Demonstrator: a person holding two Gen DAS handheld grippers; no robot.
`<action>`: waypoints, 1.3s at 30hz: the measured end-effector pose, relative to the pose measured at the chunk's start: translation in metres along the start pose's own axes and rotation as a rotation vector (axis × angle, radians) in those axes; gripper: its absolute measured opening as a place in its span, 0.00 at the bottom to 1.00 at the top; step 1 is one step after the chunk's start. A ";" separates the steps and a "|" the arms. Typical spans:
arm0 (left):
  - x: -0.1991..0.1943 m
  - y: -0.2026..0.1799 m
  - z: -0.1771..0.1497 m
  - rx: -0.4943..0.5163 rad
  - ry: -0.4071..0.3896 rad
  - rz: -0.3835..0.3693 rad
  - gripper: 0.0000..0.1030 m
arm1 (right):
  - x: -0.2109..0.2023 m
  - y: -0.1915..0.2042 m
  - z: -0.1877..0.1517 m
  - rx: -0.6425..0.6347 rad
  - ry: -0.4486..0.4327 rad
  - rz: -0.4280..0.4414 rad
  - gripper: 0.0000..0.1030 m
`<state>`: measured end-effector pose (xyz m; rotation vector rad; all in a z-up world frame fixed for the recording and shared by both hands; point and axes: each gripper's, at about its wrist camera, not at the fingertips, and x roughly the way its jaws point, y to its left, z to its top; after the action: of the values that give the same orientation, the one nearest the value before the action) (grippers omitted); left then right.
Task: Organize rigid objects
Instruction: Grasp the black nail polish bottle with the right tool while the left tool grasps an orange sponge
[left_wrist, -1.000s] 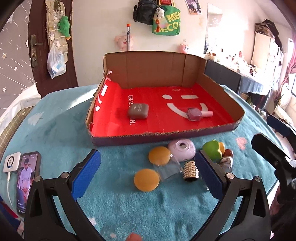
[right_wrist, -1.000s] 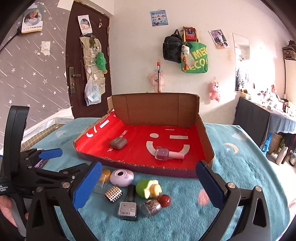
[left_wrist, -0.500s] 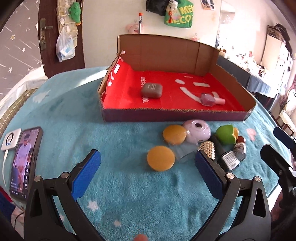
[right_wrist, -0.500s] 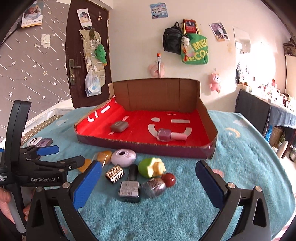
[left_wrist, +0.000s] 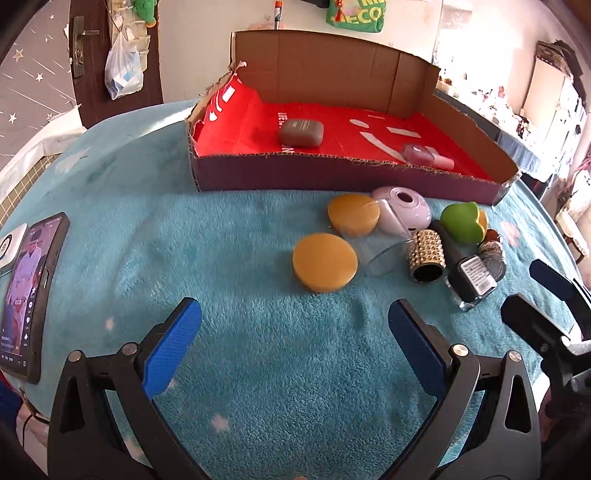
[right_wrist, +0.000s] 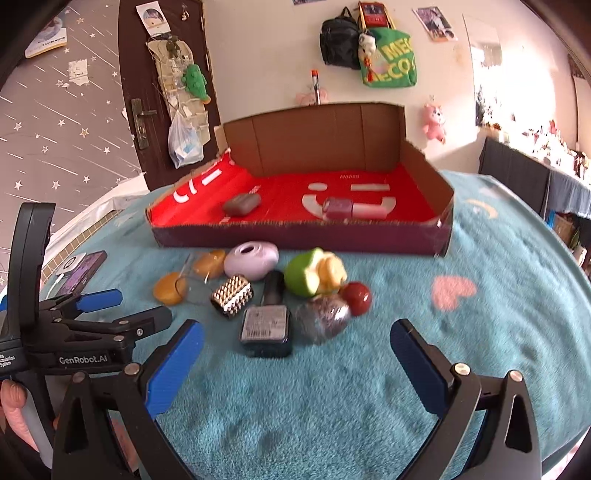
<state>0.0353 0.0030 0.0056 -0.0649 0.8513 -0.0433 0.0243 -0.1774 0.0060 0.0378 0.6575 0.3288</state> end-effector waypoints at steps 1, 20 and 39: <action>0.001 0.000 0.000 0.002 0.001 0.005 0.99 | 0.001 0.000 -0.002 0.000 0.006 0.000 1.00; 0.015 0.003 0.012 0.015 -0.024 0.053 0.82 | 0.024 0.015 -0.011 -0.006 0.076 0.071 0.55; 0.022 -0.014 0.022 0.055 -0.047 0.066 0.34 | 0.045 0.033 -0.001 -0.110 0.064 -0.042 0.38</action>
<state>0.0659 -0.0116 0.0043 0.0135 0.8041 -0.0036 0.0474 -0.1323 -0.0172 -0.0919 0.7022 0.3258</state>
